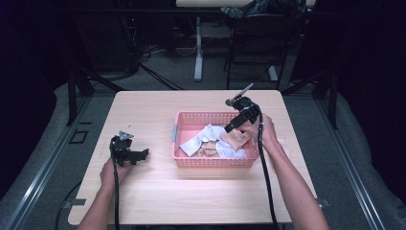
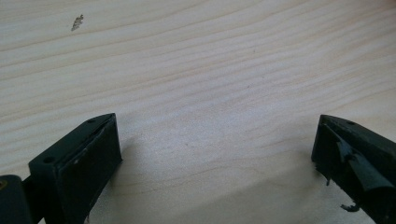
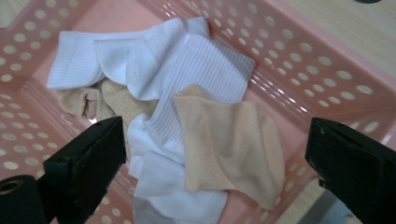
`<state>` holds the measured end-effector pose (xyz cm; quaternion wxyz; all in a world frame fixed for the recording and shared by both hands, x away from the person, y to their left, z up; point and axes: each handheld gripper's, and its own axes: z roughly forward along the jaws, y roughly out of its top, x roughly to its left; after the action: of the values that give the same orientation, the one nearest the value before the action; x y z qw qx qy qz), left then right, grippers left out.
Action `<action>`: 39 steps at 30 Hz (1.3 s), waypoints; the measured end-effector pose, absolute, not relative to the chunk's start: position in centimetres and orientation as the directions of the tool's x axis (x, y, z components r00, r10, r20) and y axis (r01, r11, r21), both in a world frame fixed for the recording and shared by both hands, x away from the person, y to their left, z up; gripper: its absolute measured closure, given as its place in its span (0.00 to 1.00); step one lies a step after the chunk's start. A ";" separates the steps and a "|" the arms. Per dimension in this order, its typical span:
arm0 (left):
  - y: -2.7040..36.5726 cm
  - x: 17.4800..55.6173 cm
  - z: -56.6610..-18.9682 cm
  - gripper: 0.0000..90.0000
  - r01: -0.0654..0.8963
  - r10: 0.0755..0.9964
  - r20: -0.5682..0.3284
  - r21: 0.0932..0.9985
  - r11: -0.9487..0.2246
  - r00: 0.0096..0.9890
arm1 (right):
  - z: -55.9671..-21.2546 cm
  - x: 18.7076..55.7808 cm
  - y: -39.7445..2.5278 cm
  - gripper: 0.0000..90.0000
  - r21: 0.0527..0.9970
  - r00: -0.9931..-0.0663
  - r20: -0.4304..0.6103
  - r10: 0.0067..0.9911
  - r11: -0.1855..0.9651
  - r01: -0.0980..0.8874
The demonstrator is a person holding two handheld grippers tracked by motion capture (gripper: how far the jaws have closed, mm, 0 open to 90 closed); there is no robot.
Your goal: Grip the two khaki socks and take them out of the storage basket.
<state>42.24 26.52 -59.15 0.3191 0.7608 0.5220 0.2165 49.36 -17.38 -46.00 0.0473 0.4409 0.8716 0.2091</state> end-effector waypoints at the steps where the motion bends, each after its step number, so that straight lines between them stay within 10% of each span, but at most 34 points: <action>1: 26.5 42.2 -59.1 0.01 0.656 0.932 -0.004 0.712 -0.251 0.361 | -46.2 49.5 -17.1 0.06 0.384 -0.611 0.094 0.786 0.537 0.751; 22: 26.5 42.2 -59.1 0.01 0.655 0.931 -0.001 0.711 -0.255 0.364 | -51.1 51.3 -15.7 0.33 0.266 -0.563 0.059 0.825 0.530 0.805; 32: 26.6 42.2 -59.1 0.01 0.655 0.931 -0.001 0.711 -0.256 0.364 | -52.1 51.2 -15.7 0.77 0.241 -0.568 0.048 0.822 0.542 0.805; 39: 26.5 42.2 -59.1 0.01 0.655 0.931 -0.001 0.711 -0.255 0.364 | -51.8 51.0 -16.3 0.87 0.266 -0.545 0.070 0.835 0.511 0.817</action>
<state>42.25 26.55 -59.14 0.3185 0.7620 0.5205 0.2169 50.96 -16.27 -51.84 0.0337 0.4756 0.8687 0.1346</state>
